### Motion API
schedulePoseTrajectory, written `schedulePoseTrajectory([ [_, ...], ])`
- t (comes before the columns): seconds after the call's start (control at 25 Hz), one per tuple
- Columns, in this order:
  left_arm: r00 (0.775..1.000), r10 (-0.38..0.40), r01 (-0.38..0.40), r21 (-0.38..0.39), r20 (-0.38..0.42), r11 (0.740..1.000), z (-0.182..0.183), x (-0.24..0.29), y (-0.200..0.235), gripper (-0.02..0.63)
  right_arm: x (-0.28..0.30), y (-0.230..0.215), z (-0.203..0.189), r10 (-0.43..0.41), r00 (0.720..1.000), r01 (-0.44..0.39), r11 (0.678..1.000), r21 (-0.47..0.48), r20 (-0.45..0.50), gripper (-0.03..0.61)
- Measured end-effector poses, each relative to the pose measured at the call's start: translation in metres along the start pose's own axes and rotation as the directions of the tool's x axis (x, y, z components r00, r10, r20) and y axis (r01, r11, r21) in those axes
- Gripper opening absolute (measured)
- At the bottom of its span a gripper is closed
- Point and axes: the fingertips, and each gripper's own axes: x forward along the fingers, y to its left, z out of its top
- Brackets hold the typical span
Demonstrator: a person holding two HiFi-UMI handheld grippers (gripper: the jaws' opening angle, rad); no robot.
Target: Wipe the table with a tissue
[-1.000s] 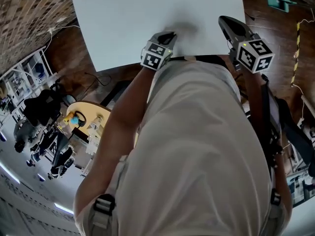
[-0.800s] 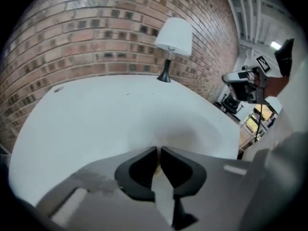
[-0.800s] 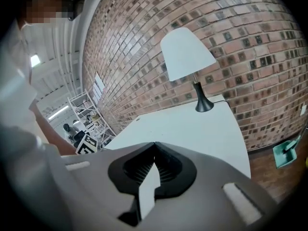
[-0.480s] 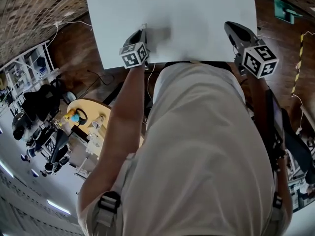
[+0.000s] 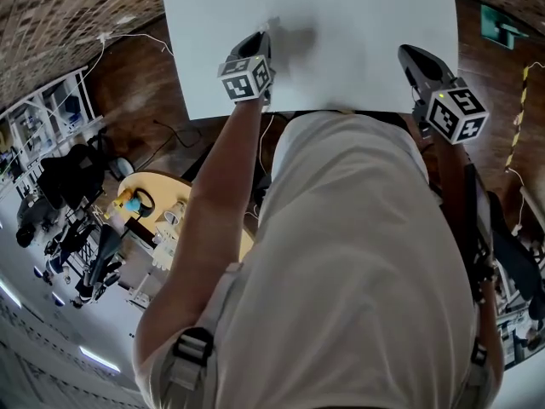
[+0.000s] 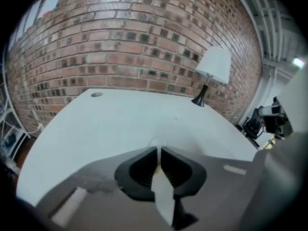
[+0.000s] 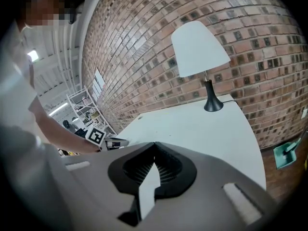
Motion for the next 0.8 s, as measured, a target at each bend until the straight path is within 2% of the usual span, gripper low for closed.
schedulePoseTrajectory([
  [0.12, 0.998, -0.054, 0.054, 0.038, -0.012, 0.998, 0.008, 0.018, -0.019, 0.032, 0.006, 0.005, -0.005, -0.010, 1.000, 0.010, 1.000, 0.013, -0.006, 0.008],
  [0.28, 0.996, -0.092, 0.092, 0.047, -0.007, 0.995, 0.029, 0.036, -0.033, 0.032, 0.006, 0.007, -0.007, -0.028, 1.000, 0.028, 0.999, 0.029, -0.002, 0.008],
  [0.4, 0.996, -0.090, 0.090, 0.053, -0.011, 0.995, 0.043, 0.058, -0.029, 0.032, 0.008, 0.005, -0.012, -0.044, 0.999, 0.044, 0.998, 0.043, 0.006, 0.008],
  [0.64, 0.996, -0.084, 0.089, 0.147, -0.037, 0.985, 0.075, 0.088, -0.038, 0.034, 0.001, 0.003, -0.027, -0.076, 0.997, 0.074, 0.993, 0.092, 0.021, 0.008],
  [0.8, 0.994, -0.094, 0.104, 0.185, -0.059, 0.977, 0.082, 0.101, -0.050, 0.034, -0.015, 0.000, -0.031, -0.101, 0.995, 0.098, 0.989, 0.112, 0.023, 0.008],
])
